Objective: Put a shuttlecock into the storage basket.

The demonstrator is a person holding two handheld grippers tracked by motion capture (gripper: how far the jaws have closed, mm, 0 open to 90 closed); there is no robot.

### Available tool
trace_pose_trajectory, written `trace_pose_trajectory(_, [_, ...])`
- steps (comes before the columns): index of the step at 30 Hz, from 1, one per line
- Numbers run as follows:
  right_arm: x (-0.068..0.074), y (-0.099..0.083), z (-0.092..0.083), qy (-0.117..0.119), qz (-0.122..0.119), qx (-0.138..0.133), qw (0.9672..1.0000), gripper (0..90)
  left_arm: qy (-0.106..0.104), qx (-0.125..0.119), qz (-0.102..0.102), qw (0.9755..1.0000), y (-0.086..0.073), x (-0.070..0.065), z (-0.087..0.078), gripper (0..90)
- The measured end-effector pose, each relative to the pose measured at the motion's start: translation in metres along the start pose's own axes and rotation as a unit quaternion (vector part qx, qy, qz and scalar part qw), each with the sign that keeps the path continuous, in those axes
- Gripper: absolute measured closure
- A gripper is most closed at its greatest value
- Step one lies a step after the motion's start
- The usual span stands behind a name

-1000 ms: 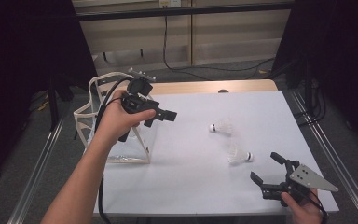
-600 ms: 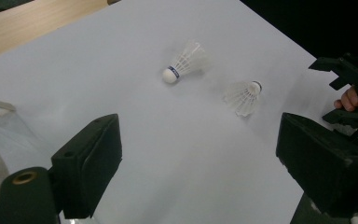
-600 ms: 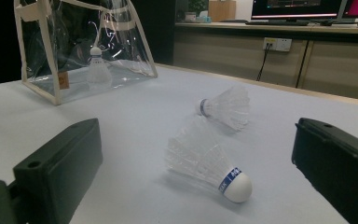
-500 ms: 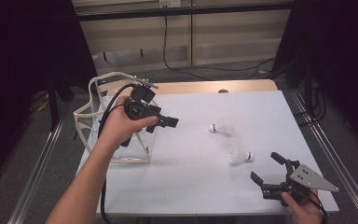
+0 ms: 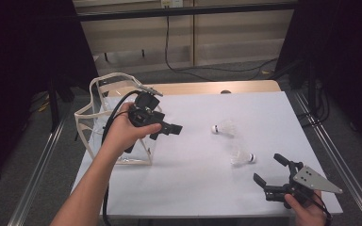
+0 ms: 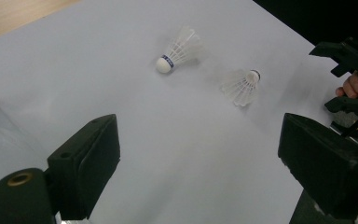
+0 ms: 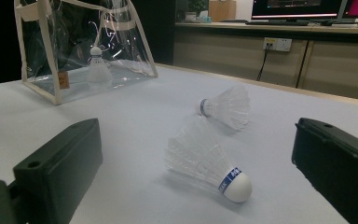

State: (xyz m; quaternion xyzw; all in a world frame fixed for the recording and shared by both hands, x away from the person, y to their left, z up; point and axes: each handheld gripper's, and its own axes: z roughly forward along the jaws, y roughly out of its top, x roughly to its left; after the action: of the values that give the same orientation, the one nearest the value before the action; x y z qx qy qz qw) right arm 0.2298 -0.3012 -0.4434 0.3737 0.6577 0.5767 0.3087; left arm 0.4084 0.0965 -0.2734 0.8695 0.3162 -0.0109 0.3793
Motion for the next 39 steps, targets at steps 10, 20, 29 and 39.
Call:
trace_pose_trajectory(10, [0.0,0.0,0.0,0.0,0.0,0.001,1.0,1.4,-0.006,0.003,0.006,1.0,-0.008,-0.003,0.009,11.7])
trace_pose_trajectory(20, [0.0,0.0,0.0,0.0,0.0,0.0,1.0,1.4,-0.011,0.003,0.009,0.9999,-0.017,-0.004,0.018,10.1])
trace_pose_trajectory(29, [0.0,0.0,0.0,0.001,0.0,0.001,1.0,1.4,-0.017,0.004,0.014,0.9997,-0.026,-0.006,0.028,8.0])
trace_pose_trajectory(39, [0.0,0.0,0.0,0.001,-0.001,0.0,1.0,1.4,-0.024,0.008,0.021,0.9995,-0.035,-0.007,0.04,6.5])
